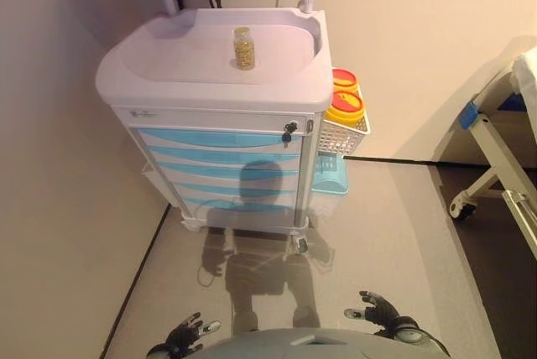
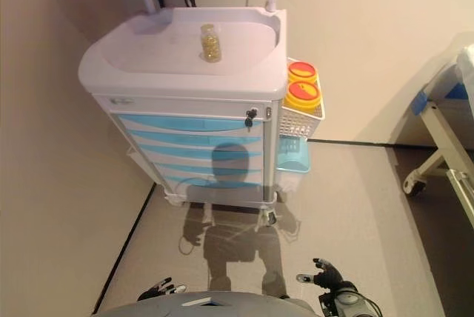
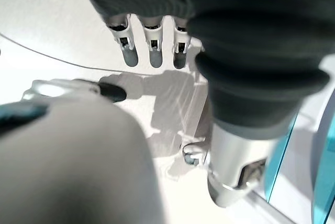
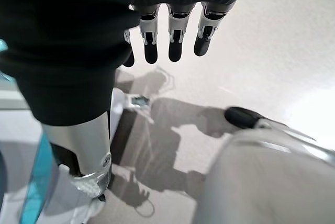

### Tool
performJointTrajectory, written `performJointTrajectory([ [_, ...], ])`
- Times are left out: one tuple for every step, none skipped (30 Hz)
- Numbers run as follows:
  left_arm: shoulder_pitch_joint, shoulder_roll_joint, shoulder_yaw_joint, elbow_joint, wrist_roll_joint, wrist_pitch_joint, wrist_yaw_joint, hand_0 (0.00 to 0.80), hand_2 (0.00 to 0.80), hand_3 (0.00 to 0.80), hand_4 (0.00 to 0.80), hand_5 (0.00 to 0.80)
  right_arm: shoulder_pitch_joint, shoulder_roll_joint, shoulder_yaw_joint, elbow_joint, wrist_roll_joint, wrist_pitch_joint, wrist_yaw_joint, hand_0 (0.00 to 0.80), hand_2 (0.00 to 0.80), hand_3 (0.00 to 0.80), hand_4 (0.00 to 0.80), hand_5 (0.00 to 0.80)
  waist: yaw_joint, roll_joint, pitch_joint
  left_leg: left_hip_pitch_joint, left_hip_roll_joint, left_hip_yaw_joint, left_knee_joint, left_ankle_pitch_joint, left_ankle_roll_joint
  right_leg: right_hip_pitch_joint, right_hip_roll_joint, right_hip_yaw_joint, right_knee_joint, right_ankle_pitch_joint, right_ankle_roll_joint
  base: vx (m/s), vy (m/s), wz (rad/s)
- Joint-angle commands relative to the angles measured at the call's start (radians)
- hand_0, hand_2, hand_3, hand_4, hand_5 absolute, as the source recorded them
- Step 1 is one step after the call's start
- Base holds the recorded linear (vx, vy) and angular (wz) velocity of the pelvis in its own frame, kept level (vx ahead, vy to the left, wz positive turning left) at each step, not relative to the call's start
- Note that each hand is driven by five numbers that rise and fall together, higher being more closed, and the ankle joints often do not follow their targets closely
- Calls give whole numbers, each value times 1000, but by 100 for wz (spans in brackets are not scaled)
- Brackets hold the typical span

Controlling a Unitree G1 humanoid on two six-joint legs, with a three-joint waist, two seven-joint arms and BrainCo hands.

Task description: Open the drawer and pick up the medicine

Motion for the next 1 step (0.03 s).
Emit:
performJointTrajectory([
  [-77, -10, -28, 35, 164, -78, 9, 0, 0, 0, 0, 0, -37, 28, 42, 12, -6, -12, -10, 0, 0, 0, 0, 0, 18, -52, 7, -16, -47, 58, 66, -127, 30, 16, 8, 8, 7, -30, 12, -25, -44, 6],
])
